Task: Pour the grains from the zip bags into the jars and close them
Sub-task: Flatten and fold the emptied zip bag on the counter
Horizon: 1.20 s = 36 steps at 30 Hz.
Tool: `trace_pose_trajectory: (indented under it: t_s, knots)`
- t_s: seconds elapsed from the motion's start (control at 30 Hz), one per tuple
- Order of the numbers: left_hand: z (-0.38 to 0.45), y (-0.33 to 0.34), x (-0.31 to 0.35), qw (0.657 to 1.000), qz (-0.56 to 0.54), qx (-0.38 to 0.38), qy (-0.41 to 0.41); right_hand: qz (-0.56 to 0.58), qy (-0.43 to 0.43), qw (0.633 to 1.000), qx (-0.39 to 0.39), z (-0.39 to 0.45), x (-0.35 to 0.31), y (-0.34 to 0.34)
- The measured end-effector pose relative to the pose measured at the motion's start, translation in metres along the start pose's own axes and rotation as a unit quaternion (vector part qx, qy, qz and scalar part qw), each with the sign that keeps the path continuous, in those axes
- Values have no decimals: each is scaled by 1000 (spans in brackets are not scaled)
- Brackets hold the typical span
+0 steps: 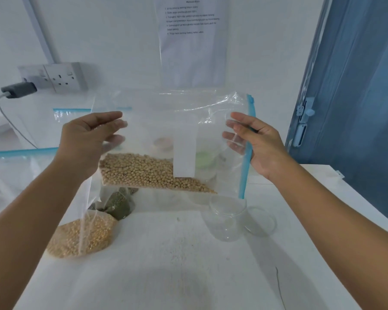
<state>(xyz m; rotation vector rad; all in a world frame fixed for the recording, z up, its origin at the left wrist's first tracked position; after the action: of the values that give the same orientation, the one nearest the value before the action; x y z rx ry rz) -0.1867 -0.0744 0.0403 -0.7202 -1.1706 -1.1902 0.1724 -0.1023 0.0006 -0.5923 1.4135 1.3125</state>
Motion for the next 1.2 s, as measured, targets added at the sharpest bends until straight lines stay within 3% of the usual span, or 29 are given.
trace_pose_trajectory:
  t_s: [0.4,1.2]
  knots:
    - [36,13,30,998,44,-54,5,39,25,999,6,9,13,1]
    - [62,24,38,994,55,-91,3,67,48,996,24,8,27,1]
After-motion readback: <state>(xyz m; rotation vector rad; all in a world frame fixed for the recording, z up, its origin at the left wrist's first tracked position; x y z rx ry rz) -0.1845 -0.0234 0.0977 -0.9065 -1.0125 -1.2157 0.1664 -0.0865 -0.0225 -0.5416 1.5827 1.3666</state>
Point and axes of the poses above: each hand's wrist, its own z-axis towards the middle knuckle, its own y-axis out of the palm, x = y × z, the point moved 3 cm from there along z, towards the middle knuckle, and after that the axes turned 11 degrees about x, right-handed, at the moved point
